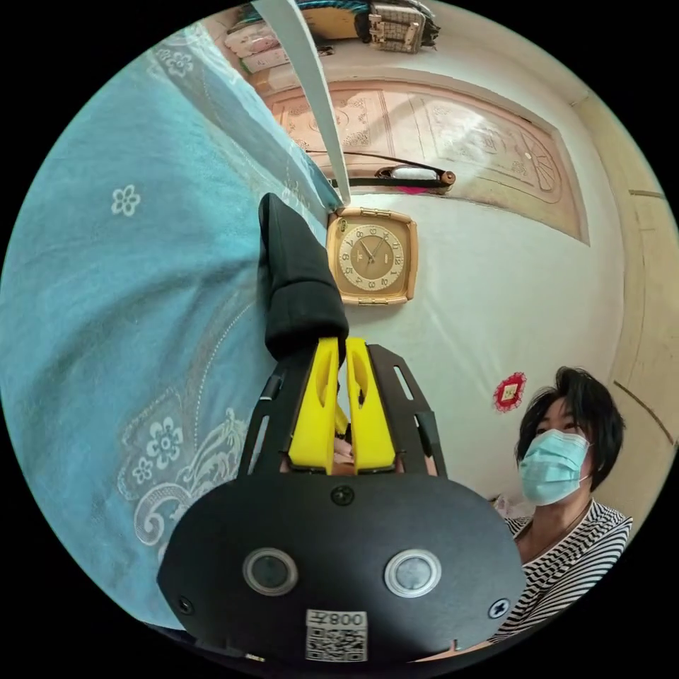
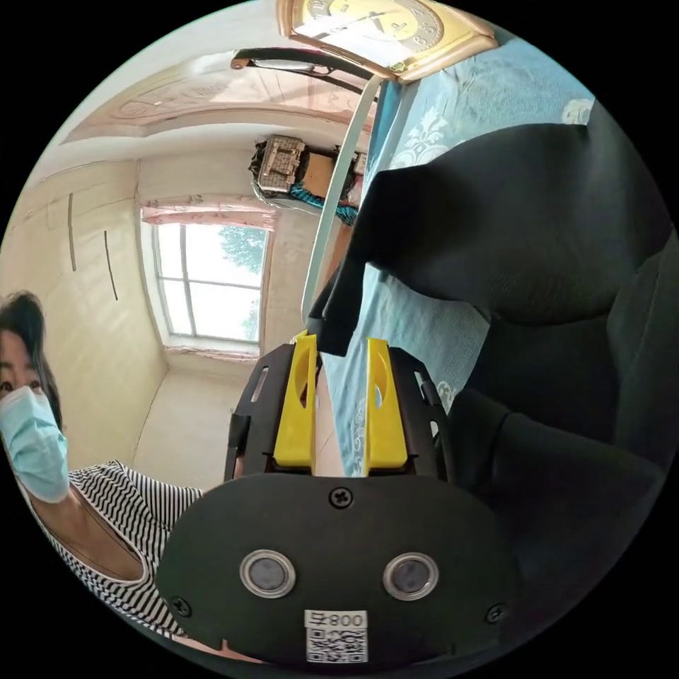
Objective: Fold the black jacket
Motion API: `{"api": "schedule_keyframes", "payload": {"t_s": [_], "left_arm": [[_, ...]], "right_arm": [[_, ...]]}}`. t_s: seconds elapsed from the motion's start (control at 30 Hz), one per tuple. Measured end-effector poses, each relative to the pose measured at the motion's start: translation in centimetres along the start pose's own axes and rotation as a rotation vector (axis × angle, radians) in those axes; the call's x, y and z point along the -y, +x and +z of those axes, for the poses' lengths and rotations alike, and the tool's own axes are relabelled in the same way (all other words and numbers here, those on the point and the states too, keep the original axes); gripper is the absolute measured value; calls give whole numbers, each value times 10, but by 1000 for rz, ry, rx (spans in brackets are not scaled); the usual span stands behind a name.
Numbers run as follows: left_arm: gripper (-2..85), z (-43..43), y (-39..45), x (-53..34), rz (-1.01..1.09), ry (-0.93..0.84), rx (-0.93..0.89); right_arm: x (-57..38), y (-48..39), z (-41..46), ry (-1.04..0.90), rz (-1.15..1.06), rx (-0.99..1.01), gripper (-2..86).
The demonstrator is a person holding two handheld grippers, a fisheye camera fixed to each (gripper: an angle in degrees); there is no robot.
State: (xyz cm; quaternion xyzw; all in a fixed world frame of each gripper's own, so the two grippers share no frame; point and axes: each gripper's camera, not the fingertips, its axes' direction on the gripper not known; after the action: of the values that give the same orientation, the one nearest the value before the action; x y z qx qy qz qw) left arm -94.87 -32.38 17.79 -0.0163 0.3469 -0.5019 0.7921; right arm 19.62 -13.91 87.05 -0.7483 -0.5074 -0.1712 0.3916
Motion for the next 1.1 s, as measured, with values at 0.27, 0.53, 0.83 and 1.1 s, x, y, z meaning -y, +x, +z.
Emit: {"api": "schedule_keyframes", "payload": {"t_s": [0.27,0.53,0.83,1.1], "left_arm": [[30,-1,-6,-30,-40,-62,-50],[79,-31,-3,-54,19,-136,-27],[124,2,-29,-38,-12,-175,-114],[28,58,-12,-64,35,-269,-247]], "right_arm": [[13,28,-6,-59,82,106,58],[-1,15,-67,-52,-12,126,76],[-26,14,-137,-16,-45,201,113],[-55,8,-187,-27,-80,199,133]]}}
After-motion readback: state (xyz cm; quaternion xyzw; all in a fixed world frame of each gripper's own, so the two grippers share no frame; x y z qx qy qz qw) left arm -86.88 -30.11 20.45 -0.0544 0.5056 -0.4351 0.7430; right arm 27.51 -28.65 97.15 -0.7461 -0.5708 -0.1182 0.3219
